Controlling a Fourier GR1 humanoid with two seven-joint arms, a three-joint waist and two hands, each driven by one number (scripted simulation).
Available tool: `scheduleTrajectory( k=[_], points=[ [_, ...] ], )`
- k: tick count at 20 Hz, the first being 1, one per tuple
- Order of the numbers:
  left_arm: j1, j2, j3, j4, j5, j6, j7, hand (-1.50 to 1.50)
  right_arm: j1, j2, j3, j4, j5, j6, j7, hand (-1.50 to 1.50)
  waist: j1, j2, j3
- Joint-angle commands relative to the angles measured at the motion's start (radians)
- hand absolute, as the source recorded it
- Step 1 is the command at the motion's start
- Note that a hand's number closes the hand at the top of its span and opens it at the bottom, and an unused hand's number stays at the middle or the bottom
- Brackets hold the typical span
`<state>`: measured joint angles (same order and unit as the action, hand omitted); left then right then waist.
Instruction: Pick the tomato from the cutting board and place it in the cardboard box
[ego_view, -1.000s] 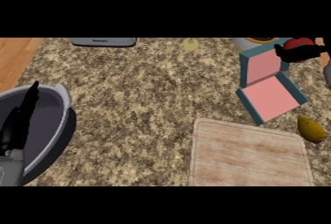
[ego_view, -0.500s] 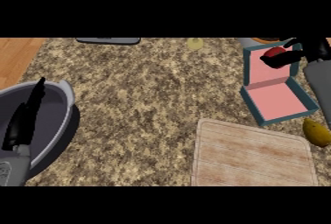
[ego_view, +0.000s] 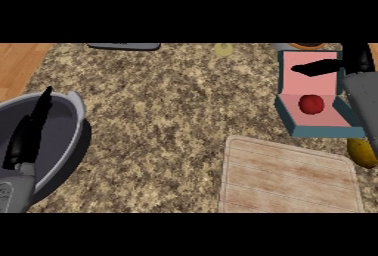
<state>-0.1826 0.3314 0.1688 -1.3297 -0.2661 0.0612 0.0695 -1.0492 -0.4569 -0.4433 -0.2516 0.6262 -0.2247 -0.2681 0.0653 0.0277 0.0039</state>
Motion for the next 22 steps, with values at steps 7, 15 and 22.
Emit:
scheduleTrajectory(
  k=[7,15,22],
  points=[
    [0.027,0.013,0.023,0.022,0.013,-0.017,-0.01,0.0,0.003,-0.118,-0.197,-0.019,-0.201,0.034,-0.143,-1.5,-0.03,-0.011,-0.001],
    [0.066,-0.005,0.019,0.013,-0.004,0.004,-0.047,0.0,0.128,-0.288,-0.261,0.021,-0.277,0.21,-0.218,-1.5,-0.04,-0.016,-0.002],
    [0.045,0.005,0.039,0.034,0.007,-0.005,-0.051,0.0,0.274,-0.434,-0.303,0.044,-0.324,0.333,-0.295,-1.5,-0.043,-0.013,-0.001]
  ],
)
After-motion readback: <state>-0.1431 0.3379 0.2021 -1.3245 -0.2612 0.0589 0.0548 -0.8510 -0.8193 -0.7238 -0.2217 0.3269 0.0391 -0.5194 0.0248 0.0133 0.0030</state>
